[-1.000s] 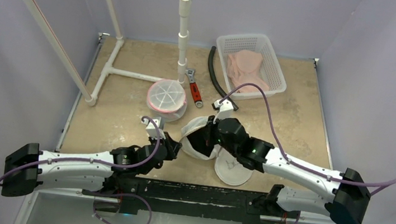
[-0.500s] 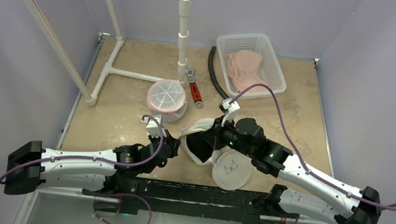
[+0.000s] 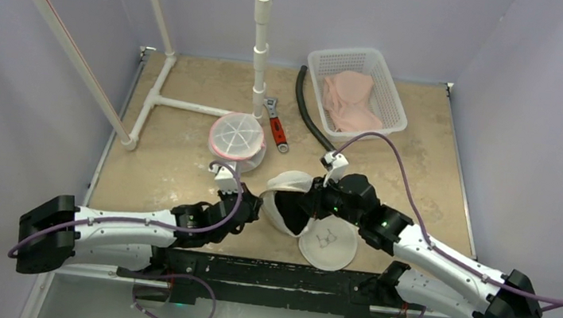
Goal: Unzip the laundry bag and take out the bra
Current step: Pick up the bra from the laundry bag.
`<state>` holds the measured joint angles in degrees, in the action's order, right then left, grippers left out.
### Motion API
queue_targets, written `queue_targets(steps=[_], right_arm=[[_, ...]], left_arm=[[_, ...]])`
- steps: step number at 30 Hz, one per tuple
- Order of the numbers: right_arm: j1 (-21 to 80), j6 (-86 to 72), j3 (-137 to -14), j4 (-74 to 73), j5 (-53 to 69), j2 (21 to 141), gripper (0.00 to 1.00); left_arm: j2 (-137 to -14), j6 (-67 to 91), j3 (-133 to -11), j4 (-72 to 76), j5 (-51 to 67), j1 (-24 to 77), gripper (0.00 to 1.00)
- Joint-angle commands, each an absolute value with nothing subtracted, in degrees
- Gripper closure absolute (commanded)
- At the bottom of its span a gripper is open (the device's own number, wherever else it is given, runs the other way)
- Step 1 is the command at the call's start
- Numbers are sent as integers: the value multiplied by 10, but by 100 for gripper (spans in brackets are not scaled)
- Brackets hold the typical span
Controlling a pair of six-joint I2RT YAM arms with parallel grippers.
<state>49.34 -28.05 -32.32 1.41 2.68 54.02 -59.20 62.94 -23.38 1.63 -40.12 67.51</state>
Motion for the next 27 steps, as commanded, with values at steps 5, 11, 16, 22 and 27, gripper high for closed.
queue_targets(steps=[5,11,16,22,27], right_arm=[[493,-282,-340,22,-31,520,48],[530,-291,-378,-17,-66,527,39],[582,-279,-417,-37,-151,598,37],[624,-255,-450,-30,-217,691,30],[661,-245,-473,-36,-278,744,24]], left_arm=[[-611,608,-236,86,-374,671,100],[-632,601,-240,109,-363,670,100],[-647,608,-240,104,-360,671,100],[-631,624,-225,92,-371,671,100],[-622,622,-224,86,-378,671,100]])
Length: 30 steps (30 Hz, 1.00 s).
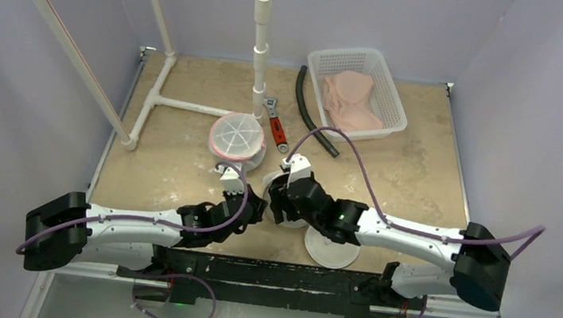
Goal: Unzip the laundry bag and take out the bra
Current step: Pick up the bra from the laundry bag.
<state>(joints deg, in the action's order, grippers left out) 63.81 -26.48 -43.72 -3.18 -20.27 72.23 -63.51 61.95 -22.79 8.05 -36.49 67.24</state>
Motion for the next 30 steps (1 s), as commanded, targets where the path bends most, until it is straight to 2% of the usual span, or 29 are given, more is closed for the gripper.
queue_targets(steps=[1,9,18,25,30], right_arm=[[665,-244,-475,-39,-289,753,24],[676,-262,-484,-56,-387,796,29],[677,-265,-481,-49,-416,784,63],[676,-264,-478,-47,-418,769,65],[676,-264,-482,-58,-419,774,88]], left_arm=[[-622,623,-224,87,-378,671,100],[-622,627,-214,97,-373,671,100],[-612,627,-208,93,-375,671,100],[-613,627,-207,97,-375,671,100],[-612,626,-209,98,-375,671,100]])
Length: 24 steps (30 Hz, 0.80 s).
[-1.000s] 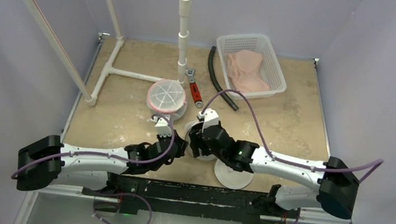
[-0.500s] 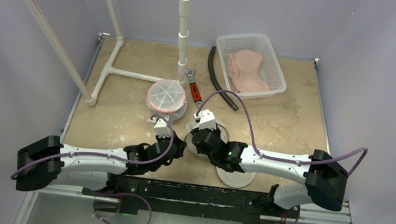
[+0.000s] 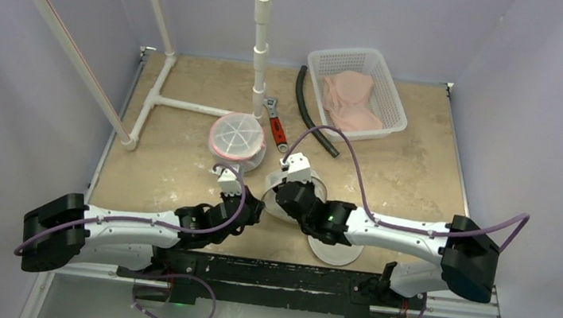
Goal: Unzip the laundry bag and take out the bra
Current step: Pick up the bra from the laundry bag.
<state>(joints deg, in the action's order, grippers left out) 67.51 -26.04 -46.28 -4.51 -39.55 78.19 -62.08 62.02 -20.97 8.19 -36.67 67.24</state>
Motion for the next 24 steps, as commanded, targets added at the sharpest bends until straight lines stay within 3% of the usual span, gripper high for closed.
queue_targets(steps=[1,3,18,24], right_arm=[[676,-262,-481,-59,-418,770,94],[676,-255,-486,-63,-416,758,100],[654,-175,-541,-151,-163,535,100],[625,-173,-590,-154,-102,500,100]], left_arm=[[-612,626,-209,96,-375,671,100],[-608,626,-209,95,-375,671,100],[-596,622,-230,55,-407,671,100],[-615,628,-240,45,-417,671,100]])
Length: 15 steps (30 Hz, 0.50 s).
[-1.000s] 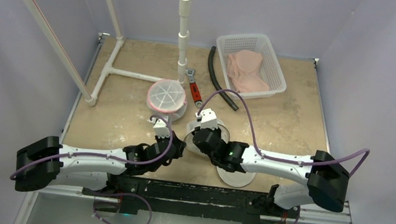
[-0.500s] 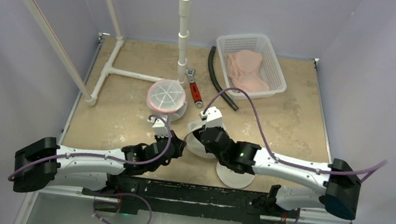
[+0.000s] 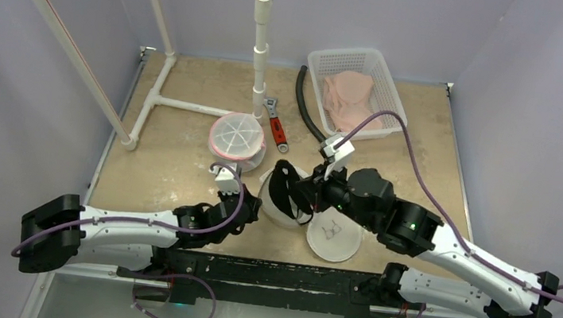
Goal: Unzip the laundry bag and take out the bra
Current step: Pick up the bra from the laundry bag.
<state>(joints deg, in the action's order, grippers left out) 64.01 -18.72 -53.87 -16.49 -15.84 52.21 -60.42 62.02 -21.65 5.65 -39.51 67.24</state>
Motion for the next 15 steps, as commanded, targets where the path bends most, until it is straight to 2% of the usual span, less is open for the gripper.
queue_targets(steps=[1,8,15], right_arm=[[623,-173,-598,-152,-97,497,100],[618,-166,-667,-158,-83,484,100],[618,-112,-671,-147,-143,455,100]], left_arm=[[-617,629,-240,45,-417,671,100],[-609,628,-243,40,-415,671,100],[-541,599,-262,3,-390,671,98]])
